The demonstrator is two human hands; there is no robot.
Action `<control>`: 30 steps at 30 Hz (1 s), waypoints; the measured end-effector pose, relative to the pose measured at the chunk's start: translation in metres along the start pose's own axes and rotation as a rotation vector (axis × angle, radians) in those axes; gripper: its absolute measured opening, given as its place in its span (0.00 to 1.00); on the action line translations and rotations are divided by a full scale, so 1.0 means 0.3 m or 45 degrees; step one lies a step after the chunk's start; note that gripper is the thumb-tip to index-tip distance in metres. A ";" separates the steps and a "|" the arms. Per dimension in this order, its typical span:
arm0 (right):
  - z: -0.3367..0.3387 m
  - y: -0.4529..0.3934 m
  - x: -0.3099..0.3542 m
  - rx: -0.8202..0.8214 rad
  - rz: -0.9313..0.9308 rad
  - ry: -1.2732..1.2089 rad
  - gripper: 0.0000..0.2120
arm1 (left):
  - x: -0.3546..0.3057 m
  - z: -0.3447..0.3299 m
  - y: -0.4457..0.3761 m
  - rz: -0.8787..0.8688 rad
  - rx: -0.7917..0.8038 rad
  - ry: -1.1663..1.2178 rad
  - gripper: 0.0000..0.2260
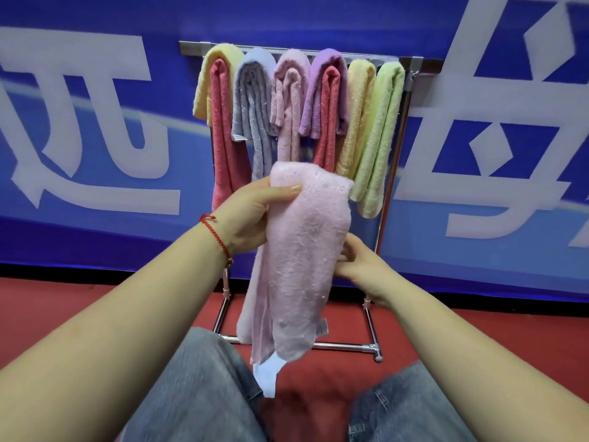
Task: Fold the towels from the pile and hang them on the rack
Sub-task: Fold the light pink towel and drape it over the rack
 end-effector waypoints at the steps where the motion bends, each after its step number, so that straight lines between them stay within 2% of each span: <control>1: -0.027 -0.001 0.017 0.044 0.043 0.048 0.31 | -0.008 0.002 0.001 0.006 0.013 -0.009 0.12; 3: -0.070 0.002 0.050 0.096 0.100 0.134 0.27 | -0.019 0.006 0.004 0.022 0.038 -0.012 0.12; 6: -0.094 0.013 0.091 0.081 0.130 0.228 0.10 | -0.032 0.010 0.012 0.040 0.106 0.009 0.12; 7: -0.098 0.013 0.093 0.067 0.136 0.264 0.10 | -0.035 0.011 0.015 0.049 0.136 0.019 0.16; 9: -0.112 0.022 0.089 0.036 0.136 0.329 0.16 | -0.037 0.013 0.019 0.067 0.178 0.005 0.19; 12: -0.127 0.026 0.054 -0.016 0.118 0.468 0.18 | -0.048 0.014 0.024 0.051 0.139 0.002 0.07; 16: -0.111 0.025 0.012 -0.054 0.058 0.457 0.20 | -0.060 0.014 0.031 -0.041 -0.038 -0.095 0.07; 21: -0.128 0.051 -0.036 0.012 -0.100 0.394 0.10 | -0.066 0.020 0.012 -0.127 -0.185 -0.167 0.07; 26: -0.180 0.076 -0.093 0.012 -0.366 0.028 0.14 | -0.074 0.040 -0.004 -0.154 -0.294 -0.116 0.07; 28: -0.195 0.086 -0.112 0.024 -0.510 -0.192 0.07 | -0.072 0.052 -0.013 -0.154 -0.326 -0.102 0.06; 30: -0.215 0.096 -0.123 0.123 -0.624 -0.422 0.11 | -0.075 0.066 -0.023 -0.150 -0.374 -0.108 0.06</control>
Point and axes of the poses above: each hand's wrist, its own y-axis away from the middle knuckle, its own z-axis out of the back of the hand, x = y × z, the point moved 6 cm from there along -y, towards the middle knuckle, and after that the axes turned 15 degrees about -x, right-handed, at the moved point
